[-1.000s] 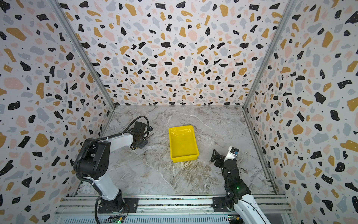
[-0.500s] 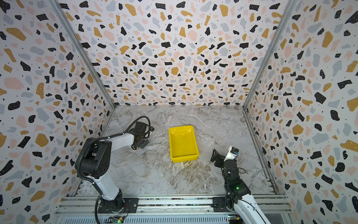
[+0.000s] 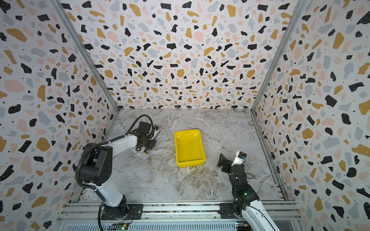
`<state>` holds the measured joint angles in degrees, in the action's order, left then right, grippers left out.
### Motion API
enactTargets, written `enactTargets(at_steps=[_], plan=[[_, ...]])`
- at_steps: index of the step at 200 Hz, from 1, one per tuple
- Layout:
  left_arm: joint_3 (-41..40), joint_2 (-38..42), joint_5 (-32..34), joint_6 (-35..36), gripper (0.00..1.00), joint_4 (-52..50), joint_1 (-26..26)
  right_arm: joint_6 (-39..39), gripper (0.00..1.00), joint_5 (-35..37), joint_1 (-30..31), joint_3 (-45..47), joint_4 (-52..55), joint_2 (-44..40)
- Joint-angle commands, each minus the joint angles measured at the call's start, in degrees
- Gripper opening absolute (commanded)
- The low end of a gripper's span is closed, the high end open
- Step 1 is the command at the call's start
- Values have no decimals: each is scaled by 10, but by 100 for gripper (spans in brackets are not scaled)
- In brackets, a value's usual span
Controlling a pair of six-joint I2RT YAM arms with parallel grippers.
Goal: Put the screwdriver in the bin
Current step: Pick up the screwdriver from the middle-left of the table, then place the screwdriver in the bin.
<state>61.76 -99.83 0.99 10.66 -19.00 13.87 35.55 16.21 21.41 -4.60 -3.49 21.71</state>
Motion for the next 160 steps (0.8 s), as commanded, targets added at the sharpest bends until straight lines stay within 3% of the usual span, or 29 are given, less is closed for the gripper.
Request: enactTargets(at_steps=[1,70,105,132,160], plan=[[-3,33,-31,-100,8,-8,0,0,99,12,4,-2,-9,8],[-90,141,-66,-388,0,138,10,8,99,31,5,-10,-1,28],[-116,189,-69,-454,1,195,44,36,99,58,7,-12,30,6],[-146,227,-89,-557,0,274,77,45,99,74,11,-3,34,-21],[-156,273,-35,-609,0,316,139,44,99,76,13,-3,30,-18]])
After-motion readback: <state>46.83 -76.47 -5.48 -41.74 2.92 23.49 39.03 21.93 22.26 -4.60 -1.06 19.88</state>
